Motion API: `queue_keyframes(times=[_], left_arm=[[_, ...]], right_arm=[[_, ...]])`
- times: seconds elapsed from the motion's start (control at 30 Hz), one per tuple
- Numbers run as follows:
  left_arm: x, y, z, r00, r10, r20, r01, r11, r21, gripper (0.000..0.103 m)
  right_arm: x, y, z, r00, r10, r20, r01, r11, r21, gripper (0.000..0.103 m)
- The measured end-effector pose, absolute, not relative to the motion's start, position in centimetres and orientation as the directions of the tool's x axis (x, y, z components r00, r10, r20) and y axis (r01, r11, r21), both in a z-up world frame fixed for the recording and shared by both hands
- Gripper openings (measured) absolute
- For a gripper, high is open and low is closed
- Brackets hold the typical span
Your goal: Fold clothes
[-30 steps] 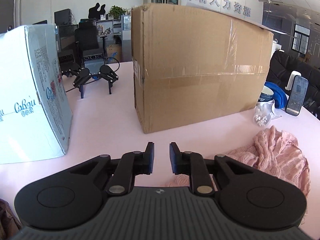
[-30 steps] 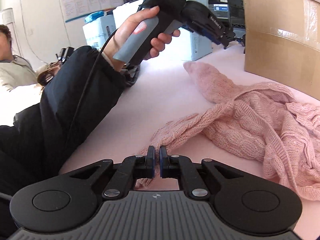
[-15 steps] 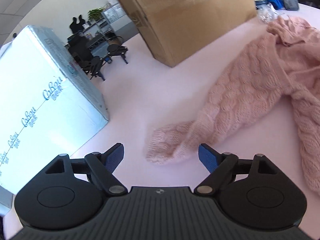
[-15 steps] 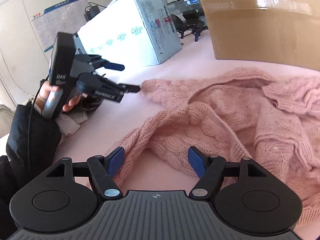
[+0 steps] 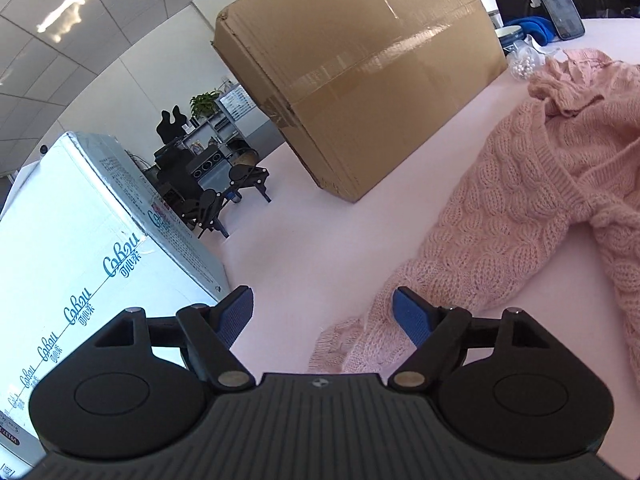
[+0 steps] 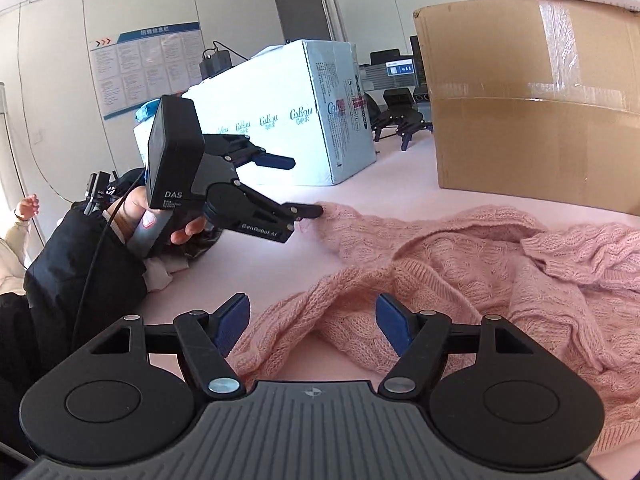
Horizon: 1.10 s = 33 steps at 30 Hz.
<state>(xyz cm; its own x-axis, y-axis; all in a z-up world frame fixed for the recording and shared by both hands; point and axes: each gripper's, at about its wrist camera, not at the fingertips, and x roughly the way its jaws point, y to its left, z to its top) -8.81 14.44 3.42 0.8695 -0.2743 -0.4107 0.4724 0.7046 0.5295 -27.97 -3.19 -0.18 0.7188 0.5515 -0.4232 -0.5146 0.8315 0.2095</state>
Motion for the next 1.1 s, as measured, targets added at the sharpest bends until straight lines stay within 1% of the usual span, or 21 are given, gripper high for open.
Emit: queue_keyframes(times=[0.1, 0.17, 0.33, 0.5, 0.63, 0.7, 0.8, 0.83, 0.9, 0.93, 0.97, 1.0, 1.07, 1.1], left_arm=[[-8.3, 14.4, 3.4, 0.879, -0.262, -0.399, 0.454, 0.718, 0.527, 0.076], [-8.0, 14.4, 3.2, 0.87, -0.281, -0.406, 0.473, 0.707, 0.525, 0.076], [-6.1, 14.3, 2.5, 0.841, -0.285, -0.459, 0.512, 0.695, 0.505, 0.076], [-6.5, 14.4, 2.4, 0.85, -0.29, -0.44, 0.504, 0.69, 0.52, 0.077], [-6.5, 14.4, 2.7, 0.837, -0.329, -0.438, 0.528, 0.698, 0.484, 0.079], [-6.1, 14.0, 2.4, 0.816, -0.343, -0.465, 0.552, 0.7, 0.453, 0.079], [-6.0, 13.0, 1.2, 0.813, -0.309, -0.494, 0.556, 0.665, 0.498, 0.078], [-6.0, 12.9, 0.9, 0.803, -0.31, -0.509, 0.568, 0.656, 0.496, 0.073], [-5.8, 12.5, 0.5, 0.767, -0.334, -0.548, 0.611, 0.642, 0.463, 0.034], [-5.7, 12.3, 0.4, 0.761, -0.332, -0.558, 0.616, 0.639, 0.461, 0.026], [-5.6, 12.1, 0.2, 0.759, -0.325, -0.564, 0.617, 0.636, 0.463, 0.011], [-5.5, 11.8, 0.0, 0.758, -0.309, -0.574, 0.615, 0.633, 0.471, 0.008], [-5.4, 11.5, -0.1, 0.762, -0.276, -0.586, 0.6, 0.643, 0.477, 0.008], [-5.3, 11.4, 0.3, 0.752, -0.267, -0.602, 0.599, 0.659, 0.455, 0.008]], right_arm=[[-27.7, -3.2, -0.4, 0.707, 0.555, -0.438, -0.513, 0.829, 0.223, 0.068], [-27.7, -3.1, -0.5, 0.703, 0.556, -0.443, -0.514, 0.828, 0.224, 0.068], [-28.1, -2.8, -0.6, 0.69, 0.568, -0.448, -0.534, 0.818, 0.215, 0.068], [-28.4, -2.5, -0.7, 0.696, 0.561, -0.447, -0.539, 0.821, 0.191, 0.068], [-28.5, -2.6, -0.6, 0.704, 0.555, -0.443, -0.536, 0.825, 0.181, 0.068], [-28.5, -2.7, -0.5, 0.715, 0.545, -0.439, -0.528, 0.831, 0.172, 0.068], [-28.7, -2.7, -0.5, 0.717, 0.542, -0.438, -0.526, 0.833, 0.169, 0.068], [-28.7, -2.6, -0.5, 0.716, 0.544, -0.438, -0.528, 0.832, 0.17, 0.068], [-28.8, -2.5, -0.4, 0.716, 0.544, -0.437, -0.53, 0.832, 0.168, 0.068], [-28.8, -2.5, -0.4, 0.717, 0.543, -0.437, -0.528, 0.832, 0.168, 0.068], [-28.8, -2.6, -0.3, 0.718, 0.543, -0.436, -0.527, 0.833, 0.169, 0.068], [-28.7, -2.6, -0.3, 0.719, 0.542, -0.435, -0.525, 0.834, 0.17, 0.068], [-28.5, -2.9, 0.0, 0.729, 0.536, -0.426, -0.514, 0.839, 0.177, 0.068], [-28.5, -2.9, 0.1, 0.736, 0.531, -0.421, -0.509, 0.843, 0.174, 0.068]])
